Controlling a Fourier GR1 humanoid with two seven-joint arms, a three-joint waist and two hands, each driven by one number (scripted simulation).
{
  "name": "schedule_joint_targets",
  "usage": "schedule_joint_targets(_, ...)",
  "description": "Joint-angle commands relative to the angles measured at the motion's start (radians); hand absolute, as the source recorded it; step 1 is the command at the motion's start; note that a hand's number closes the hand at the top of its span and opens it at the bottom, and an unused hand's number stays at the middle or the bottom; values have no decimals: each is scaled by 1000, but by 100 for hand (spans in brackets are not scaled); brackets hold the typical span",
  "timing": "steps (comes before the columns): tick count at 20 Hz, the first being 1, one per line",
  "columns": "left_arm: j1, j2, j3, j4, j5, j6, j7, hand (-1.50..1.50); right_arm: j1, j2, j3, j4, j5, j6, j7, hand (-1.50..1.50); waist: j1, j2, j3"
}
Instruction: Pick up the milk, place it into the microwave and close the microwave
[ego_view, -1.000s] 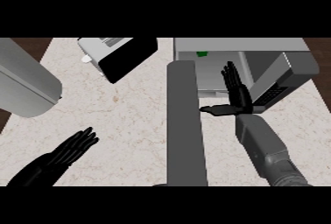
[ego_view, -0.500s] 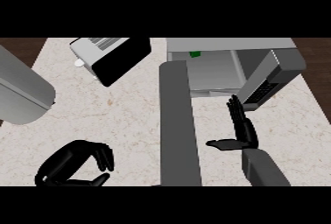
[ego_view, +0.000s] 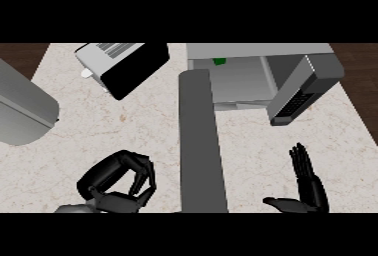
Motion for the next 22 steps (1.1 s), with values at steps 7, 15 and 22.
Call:
schedule_joint_targets(7,-105,0,-212,261,-156,230,-226,150,388,-63,51,-466,-116,206,28,-150,9,12,0)
schedule_joint_targets(15,-154,0,-538,388,-44,421,-177,150,520,-91,100,-774,-274,317,125,-150,11,16,2)
schedule_joint_targets(22,-257,0,-815,405,132,710,-91,150,591,-121,179,-1045,-369,336,276,-150,-12,18,1)
